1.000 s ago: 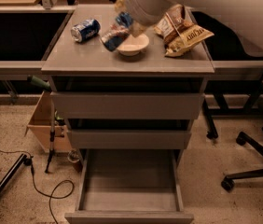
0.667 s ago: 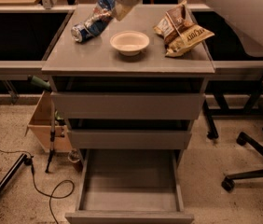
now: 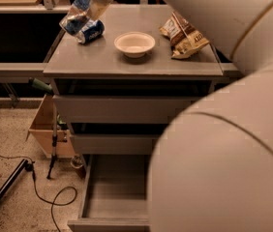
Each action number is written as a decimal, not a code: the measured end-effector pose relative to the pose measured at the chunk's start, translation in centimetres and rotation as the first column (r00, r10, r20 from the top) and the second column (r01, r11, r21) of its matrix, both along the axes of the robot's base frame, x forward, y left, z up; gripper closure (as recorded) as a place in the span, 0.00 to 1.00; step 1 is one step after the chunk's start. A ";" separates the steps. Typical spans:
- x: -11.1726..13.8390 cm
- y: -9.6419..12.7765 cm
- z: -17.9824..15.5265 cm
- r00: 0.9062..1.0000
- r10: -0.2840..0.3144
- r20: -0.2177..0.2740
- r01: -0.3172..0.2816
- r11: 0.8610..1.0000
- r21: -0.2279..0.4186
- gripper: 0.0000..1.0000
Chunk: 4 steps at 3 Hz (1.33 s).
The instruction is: Pick redbull can from bottom drawer and place on counter
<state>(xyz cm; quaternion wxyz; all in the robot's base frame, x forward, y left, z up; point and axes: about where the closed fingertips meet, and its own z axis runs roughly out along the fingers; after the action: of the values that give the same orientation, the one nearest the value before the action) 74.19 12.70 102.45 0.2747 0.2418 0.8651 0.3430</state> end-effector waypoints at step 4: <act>6.3 5.9 -11.2 0.961 0.133 -0.242 -0.127 0.991 0.042 0.50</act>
Offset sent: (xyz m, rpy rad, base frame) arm 0.0647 0.0561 -0.0659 0.1230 0.1782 0.0377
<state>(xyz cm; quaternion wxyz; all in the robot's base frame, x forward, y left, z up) 80.47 18.63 91.30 0.1400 0.2282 0.9019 0.3391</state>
